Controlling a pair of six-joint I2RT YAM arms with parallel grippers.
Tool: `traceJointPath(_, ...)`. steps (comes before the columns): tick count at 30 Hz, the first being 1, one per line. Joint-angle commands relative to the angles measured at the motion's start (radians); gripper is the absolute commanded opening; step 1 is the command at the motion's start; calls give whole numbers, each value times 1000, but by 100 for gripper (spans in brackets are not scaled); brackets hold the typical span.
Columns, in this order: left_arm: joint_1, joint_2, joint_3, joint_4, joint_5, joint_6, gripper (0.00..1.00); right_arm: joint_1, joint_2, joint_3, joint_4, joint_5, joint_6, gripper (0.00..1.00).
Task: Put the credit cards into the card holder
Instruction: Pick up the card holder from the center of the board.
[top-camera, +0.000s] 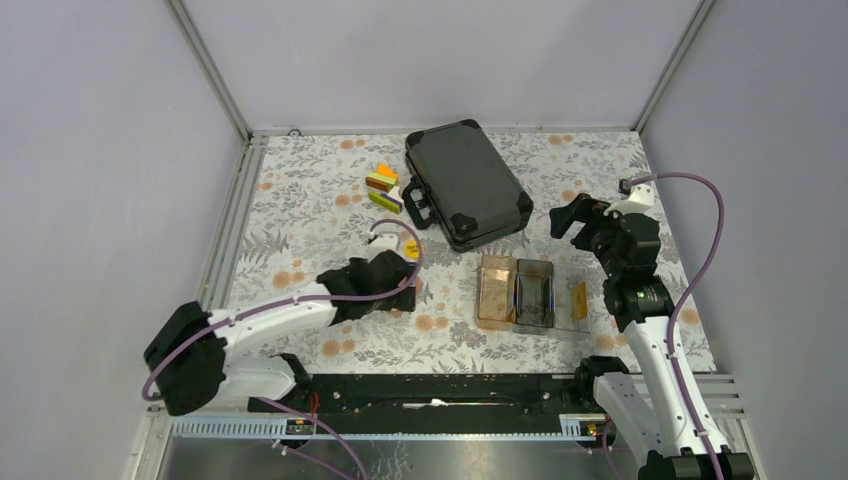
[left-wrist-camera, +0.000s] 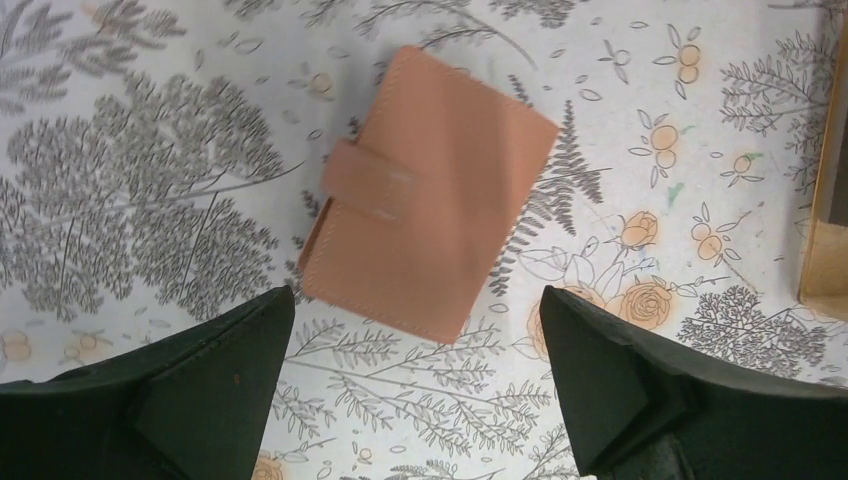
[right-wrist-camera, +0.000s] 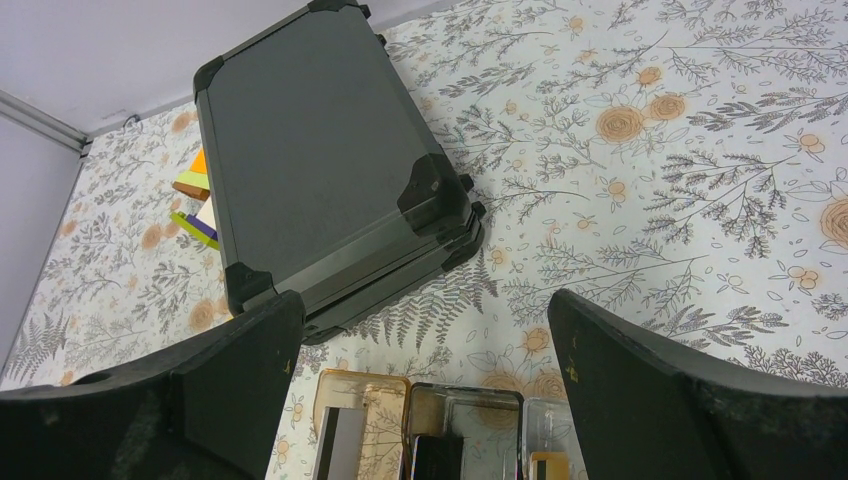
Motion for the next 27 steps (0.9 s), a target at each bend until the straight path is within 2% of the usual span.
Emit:
traceJointPath(1,-73,109,89,8,-119,115,99,-3,0,19,11,-20,-9,99)
traceJointPath(5,-153,228,172,26,-159,191,99,-3,-1,18,13,-21,-12,99)
traceJointPath(8,-172,307,206,24,-174,239,98,-3,-2,17,13,-21,-14,99)
traceJointPath(17,-193,407,219,22,-228,294,59,-3,0,15,14,-15,-15,99)
traceJointPath(22,-194,454,221,19,-218,301,43,-3,1,17,13,-11,-15,99)
traceJointPath(27,-205,448,205,13,-234,291,13,-3,2,17,13,-16,-14,99)
